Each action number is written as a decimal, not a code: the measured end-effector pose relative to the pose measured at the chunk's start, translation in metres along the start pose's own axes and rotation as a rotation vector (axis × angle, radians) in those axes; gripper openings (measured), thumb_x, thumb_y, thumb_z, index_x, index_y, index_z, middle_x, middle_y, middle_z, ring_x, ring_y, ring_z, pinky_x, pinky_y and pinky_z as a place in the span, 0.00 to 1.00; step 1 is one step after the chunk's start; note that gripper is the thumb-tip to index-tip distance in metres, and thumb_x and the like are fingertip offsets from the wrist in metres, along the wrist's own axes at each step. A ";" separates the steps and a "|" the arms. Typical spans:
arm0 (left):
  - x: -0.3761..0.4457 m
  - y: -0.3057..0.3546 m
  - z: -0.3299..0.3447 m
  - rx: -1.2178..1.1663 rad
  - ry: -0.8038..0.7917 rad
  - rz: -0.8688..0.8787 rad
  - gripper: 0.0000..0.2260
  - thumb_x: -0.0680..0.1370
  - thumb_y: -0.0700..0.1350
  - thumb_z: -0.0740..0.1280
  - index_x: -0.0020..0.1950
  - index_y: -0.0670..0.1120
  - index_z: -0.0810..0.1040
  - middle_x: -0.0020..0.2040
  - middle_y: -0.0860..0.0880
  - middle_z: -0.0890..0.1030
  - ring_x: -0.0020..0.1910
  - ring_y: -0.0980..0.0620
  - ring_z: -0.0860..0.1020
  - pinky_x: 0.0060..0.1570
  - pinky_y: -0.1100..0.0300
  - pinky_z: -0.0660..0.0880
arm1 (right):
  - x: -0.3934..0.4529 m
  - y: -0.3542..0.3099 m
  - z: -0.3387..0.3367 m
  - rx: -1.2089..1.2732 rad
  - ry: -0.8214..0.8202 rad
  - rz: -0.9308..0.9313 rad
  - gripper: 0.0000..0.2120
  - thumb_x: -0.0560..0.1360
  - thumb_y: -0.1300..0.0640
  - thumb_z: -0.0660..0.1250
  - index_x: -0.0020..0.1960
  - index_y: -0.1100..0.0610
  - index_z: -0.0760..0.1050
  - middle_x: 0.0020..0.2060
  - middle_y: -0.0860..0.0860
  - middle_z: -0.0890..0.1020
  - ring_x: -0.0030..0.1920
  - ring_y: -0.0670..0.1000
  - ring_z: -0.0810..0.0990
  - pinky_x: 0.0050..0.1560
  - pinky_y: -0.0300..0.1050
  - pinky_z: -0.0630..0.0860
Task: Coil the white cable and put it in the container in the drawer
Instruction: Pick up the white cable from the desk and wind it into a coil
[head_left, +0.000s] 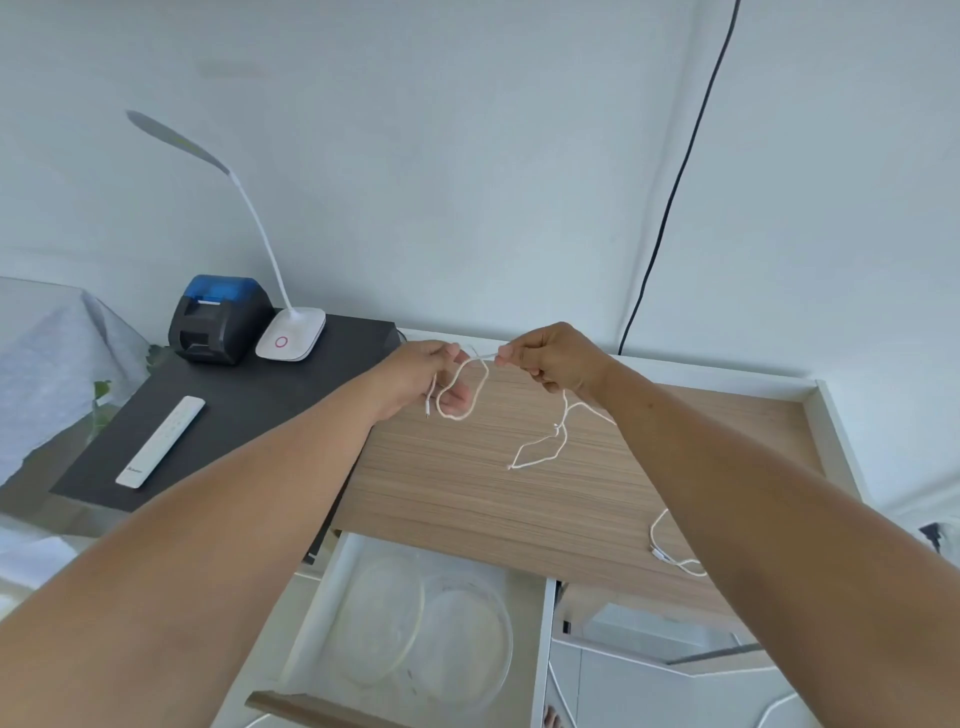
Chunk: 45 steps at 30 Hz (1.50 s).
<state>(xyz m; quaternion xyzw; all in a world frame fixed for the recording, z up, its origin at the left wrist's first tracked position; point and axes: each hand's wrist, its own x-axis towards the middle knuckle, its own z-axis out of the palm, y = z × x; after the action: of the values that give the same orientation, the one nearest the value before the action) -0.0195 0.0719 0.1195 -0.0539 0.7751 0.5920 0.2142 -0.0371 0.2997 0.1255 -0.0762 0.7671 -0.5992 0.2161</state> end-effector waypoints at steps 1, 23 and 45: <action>-0.001 -0.002 0.002 -0.010 -0.031 -0.004 0.14 0.84 0.51 0.58 0.53 0.45 0.80 0.30 0.46 0.82 0.30 0.47 0.83 0.35 0.58 0.79 | 0.000 -0.001 0.000 0.010 0.031 -0.002 0.09 0.74 0.51 0.73 0.44 0.57 0.85 0.25 0.48 0.64 0.25 0.47 0.60 0.27 0.39 0.57; 0.000 0.036 -0.034 -0.607 0.298 -0.059 0.17 0.82 0.53 0.62 0.35 0.48 0.67 0.22 0.55 0.59 0.17 0.57 0.54 0.16 0.66 0.50 | -0.020 0.062 -0.022 0.165 0.048 0.183 0.05 0.73 0.56 0.74 0.43 0.58 0.82 0.30 0.51 0.78 0.27 0.49 0.72 0.27 0.41 0.73; 0.007 0.016 -0.028 -0.258 0.272 0.087 0.17 0.83 0.54 0.57 0.50 0.41 0.72 0.42 0.39 0.87 0.43 0.37 0.86 0.44 0.45 0.83 | 0.002 -0.005 0.006 -0.310 -0.166 -0.069 0.03 0.69 0.49 0.77 0.41 0.48 0.86 0.25 0.44 0.75 0.26 0.43 0.68 0.28 0.35 0.65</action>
<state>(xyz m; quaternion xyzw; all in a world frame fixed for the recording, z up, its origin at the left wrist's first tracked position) -0.0386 0.0513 0.1366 -0.1267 0.7162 0.6824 0.0729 -0.0368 0.2926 0.1288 -0.1840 0.8267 -0.4725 0.2439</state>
